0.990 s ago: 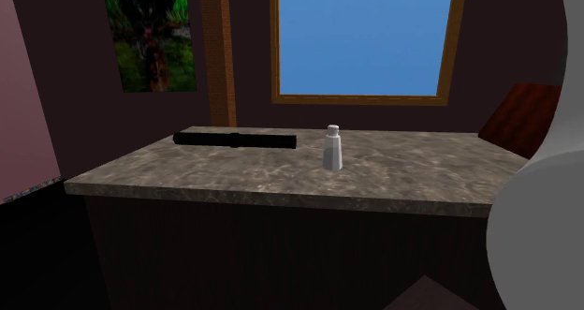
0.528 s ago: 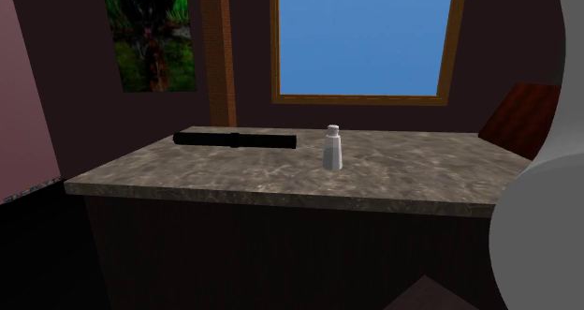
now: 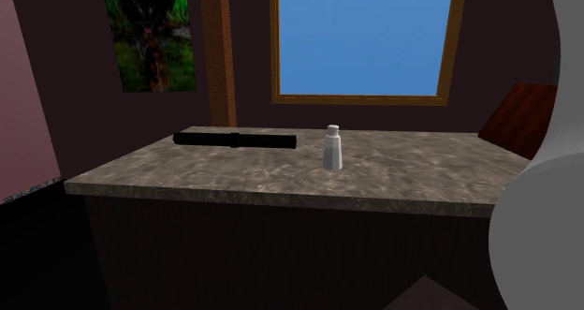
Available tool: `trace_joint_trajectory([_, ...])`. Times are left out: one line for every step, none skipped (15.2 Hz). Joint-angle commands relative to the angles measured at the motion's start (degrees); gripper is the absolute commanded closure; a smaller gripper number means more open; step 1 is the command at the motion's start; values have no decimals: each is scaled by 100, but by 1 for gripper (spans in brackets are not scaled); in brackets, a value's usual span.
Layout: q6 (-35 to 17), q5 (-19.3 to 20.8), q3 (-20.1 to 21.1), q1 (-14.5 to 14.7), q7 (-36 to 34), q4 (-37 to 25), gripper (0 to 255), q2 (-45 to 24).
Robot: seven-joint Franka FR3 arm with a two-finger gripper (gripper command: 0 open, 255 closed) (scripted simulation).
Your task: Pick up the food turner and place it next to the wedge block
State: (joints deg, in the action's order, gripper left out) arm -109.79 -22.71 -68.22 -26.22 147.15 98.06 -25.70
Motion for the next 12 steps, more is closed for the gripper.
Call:
trace_joint_trajectory([-130, -46, 35, 3, 20, 113, 255, -34])
trace_joint_trajectory([-194, -74, 58, -7, 37, 165, 255, -57])
trace_joint_trajectory([-258, -103, 82, -17, 54, 216, 255, -81])
trace_joint_trajectory([-321, -133, 108, -29, 71, 266, 255, -106])
trace_joint_trajectory([-383, -164, 134, -43, 89, 314, 255, -132])
trace_joint_trajectory([-445, -196, 162, -57, 108, 361, 255, -159])
trace_joint_trajectory([-507, -229, 191, -73, 127, 406, 255, -187])
trace_joint_trajectory([-567, -263, 221, -90, 146, 449, 255, -215])
trace_joint_trajectory([-628, -298, 253, -108, 166, 492, 255, -245])
trace_joint_trajectory([-687, -334, 285, -127, 186, 532, 255, -275])
trace_joint_trajectory([-746, -370, 318, -147, 207, 572, 255, -306])
trace_joint_trajectory([-805, -407, 353, -168, 228, 610, 255, -338])
